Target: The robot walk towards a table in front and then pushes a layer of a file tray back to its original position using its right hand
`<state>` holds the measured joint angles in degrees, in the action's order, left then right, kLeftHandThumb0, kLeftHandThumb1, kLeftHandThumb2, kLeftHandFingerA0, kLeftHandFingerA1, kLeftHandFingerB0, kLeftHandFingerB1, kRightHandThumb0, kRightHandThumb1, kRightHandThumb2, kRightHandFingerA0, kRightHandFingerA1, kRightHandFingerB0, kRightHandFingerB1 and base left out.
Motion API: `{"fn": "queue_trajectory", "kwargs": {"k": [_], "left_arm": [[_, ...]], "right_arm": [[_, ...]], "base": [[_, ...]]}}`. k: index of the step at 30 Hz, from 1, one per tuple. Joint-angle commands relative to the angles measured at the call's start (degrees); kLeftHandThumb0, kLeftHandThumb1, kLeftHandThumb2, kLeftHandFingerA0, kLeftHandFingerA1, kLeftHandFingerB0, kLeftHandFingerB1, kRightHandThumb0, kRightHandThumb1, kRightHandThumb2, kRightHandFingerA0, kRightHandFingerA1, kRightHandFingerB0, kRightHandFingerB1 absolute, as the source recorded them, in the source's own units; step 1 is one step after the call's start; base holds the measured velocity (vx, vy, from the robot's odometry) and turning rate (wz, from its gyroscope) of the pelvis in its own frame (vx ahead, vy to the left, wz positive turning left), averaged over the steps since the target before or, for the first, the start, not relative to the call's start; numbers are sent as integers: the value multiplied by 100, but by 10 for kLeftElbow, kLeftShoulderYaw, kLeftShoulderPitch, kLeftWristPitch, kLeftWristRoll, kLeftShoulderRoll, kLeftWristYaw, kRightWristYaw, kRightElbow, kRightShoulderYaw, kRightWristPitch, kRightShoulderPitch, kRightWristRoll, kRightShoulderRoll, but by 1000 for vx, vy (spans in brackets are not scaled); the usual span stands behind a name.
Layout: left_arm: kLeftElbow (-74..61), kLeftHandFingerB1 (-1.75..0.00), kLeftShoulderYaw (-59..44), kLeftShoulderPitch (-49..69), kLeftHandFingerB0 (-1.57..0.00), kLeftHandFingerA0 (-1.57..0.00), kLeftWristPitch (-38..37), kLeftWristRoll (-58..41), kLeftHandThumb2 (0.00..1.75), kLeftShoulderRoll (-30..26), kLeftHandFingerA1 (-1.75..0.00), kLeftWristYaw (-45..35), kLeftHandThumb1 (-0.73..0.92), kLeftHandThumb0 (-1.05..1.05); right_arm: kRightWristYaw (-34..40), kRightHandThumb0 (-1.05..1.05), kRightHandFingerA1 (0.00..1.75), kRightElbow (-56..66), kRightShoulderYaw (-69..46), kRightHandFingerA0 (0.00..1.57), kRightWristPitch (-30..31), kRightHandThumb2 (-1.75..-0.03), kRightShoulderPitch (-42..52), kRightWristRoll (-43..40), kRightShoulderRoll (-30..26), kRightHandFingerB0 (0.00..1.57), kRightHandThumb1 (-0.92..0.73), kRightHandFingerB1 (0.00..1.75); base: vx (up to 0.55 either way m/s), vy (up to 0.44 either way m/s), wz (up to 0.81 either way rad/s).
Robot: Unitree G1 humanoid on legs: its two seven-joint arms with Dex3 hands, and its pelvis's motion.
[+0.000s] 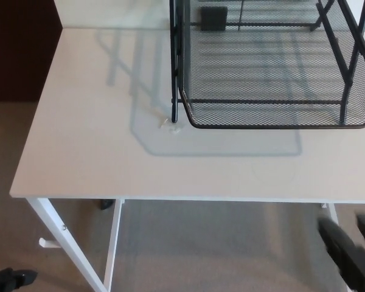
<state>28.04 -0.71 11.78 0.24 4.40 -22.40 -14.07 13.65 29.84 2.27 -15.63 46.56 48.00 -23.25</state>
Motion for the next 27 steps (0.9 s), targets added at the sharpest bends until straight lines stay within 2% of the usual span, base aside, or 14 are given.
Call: {"fn": "queue_trajectory", "kwargs": {"k": [1,7,9,11,16,23,25,26,27], "left_arm": [[4,-49,2,-1,-18,-48,-8,14,89,-13,-62,5,46,-15],[3,-49,-4,-4,-18,-50,-11,7,89,-13,-63,2,47,-14],[6,-49,-7,-7,-18,-50,-10,2,89,-12,-62,0,47,-14],[6,-48,-7,-8,-17,-48,-14,1,89,-14,-62,-5,47,-15],[18,-48,-2,-10,-17,-48,-21,6,89,-17,-62,-7,47,-16],[15,-49,-6,6,-18,-48,-22,4,89,-15,-62,-1,46,-16],[11,-49,-4,8,-19,-49,-21,8,88,-14,-62,3,46,-15],[6,-34,-4,11,-32,-55,-12,6,58,-11,-43,3,63,-18],[4,-34,-3,13,-32,-54,-9,6,58,-9,-42,3,63,-19]], "right_arm": [[56,-65,5,-123,-10,0,-37,-73,-34,-8,-5,0,-44,0],[27,-63,4,-304,9,0,-22,-72,-133,-34,-5,0,-44,0],[9,-66,5,-357,9,0,-26,-73,-161,-61,-5,0,-45,0],[-43,-70,6,-445,-1,0,-35,-76,-204,-138,5,0,-47,0],[-95,-68,5,-479,-12,0,-30,-75,-218,-194,12,0,-47,0],[-73,-72,8,-560,9,0,-40,-78,-267,-172,16,0,-50,0],[-71,-72,6,-618,13,0,-35,-78,-310,-179,27,0,-49,0],[-61,-71,7,-651,15,0,-40,-77,-327,-180,30,0,-48,0],[-53,-70,7,-677,17,0,-45,-77,-341,-180,32,0,-48,0]], "base": [[0,0,0],[0,0,0],[0,0,0],[0,0,0],[0,0,0],[0,0,0],[0,0,0],[0,0,0],[0,0,0]]}}
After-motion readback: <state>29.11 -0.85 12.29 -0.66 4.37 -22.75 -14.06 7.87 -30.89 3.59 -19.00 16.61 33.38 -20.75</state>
